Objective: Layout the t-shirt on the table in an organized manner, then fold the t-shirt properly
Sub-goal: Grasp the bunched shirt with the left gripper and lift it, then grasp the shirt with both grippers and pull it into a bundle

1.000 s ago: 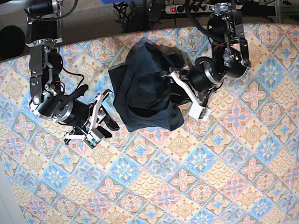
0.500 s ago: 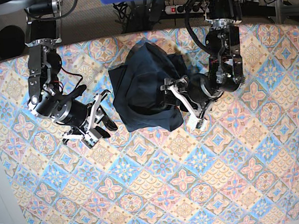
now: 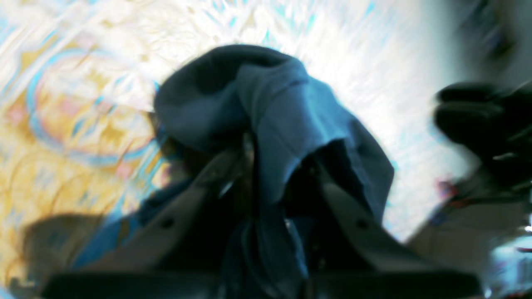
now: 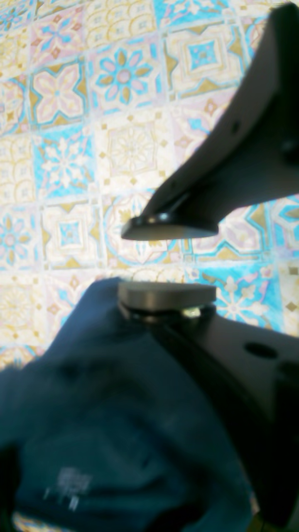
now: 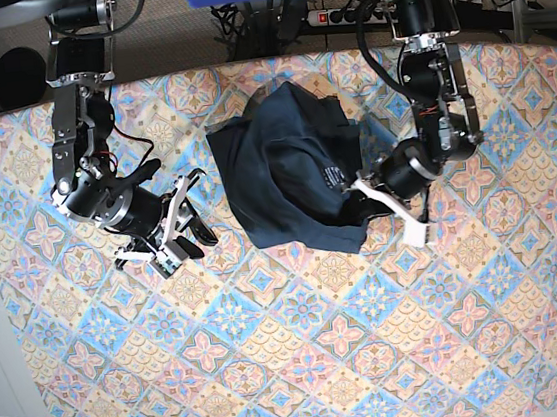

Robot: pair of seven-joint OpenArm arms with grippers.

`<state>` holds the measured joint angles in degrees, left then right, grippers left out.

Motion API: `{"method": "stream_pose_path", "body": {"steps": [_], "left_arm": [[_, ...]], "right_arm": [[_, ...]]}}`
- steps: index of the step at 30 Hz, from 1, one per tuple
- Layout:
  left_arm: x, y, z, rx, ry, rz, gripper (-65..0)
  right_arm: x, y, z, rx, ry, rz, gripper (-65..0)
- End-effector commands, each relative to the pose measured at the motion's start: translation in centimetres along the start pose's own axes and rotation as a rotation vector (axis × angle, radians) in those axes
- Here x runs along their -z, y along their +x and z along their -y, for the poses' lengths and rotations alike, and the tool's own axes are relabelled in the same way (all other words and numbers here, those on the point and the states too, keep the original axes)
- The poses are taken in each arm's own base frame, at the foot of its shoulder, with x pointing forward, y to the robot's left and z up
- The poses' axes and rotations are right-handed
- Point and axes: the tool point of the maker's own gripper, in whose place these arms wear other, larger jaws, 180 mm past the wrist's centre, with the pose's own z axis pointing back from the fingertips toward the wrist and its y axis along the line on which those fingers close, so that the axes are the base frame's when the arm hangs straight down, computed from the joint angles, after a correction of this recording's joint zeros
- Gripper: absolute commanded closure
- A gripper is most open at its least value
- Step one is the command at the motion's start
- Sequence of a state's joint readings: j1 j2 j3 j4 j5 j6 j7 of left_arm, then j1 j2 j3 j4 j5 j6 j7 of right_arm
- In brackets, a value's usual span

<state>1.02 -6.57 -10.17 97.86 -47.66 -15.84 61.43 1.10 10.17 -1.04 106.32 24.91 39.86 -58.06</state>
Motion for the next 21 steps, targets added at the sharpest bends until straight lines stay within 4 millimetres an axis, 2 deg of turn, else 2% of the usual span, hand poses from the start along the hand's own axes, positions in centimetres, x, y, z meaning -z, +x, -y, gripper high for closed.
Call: {"method": "stream_pose_path", "body": {"steps": [1,4,6,11,13,15,18,21], "left_arm": [[-0.9,1.5,0.3,-0.016,-0.030,0.049,0.0],[-2.8,1.6,-0.9,-0.120,-0.052,0.094,0.0],[-3.4,0.9,-1.9,-0.155,-0.032,0.092,0.0],[-2.9,-3.4,-6.3,-0.291,0.043,-0.008,0.0],[-2.6,-5.1,-7.3,-0.332,0.056,-0.053,0.0],[-2.7,-5.7,-7.7,-0.342,0.068,-0.065,-0.9],[-3.8,-6.9,-8.5,-0.352,0.093,-0.087,-9.2],[-4.5,-7.4,-8.7,-0.368,0.091,-0.095,-21.1]], "right_arm": [[-0.3,1.7,0.3,-0.017,-0.002,0.057,-15.7],[-0.2,1.8,0.0,-0.016,0.005,0.058,-15.8],[-0.1,1.7,-0.1,-0.017,0.009,0.055,-15.9],[0.9,1.8,-2.4,-0.050,0.074,0.045,-15.7],[1.2,1.9,-3.2,-0.062,0.097,0.043,-15.7],[1.4,1.7,-4.0,-0.071,0.118,0.035,-15.7],[1.8,1.6,-5.4,-0.091,0.157,0.025,-15.7],[2.3,1.6,-7.0,-0.114,0.201,0.020,-15.7]]}}
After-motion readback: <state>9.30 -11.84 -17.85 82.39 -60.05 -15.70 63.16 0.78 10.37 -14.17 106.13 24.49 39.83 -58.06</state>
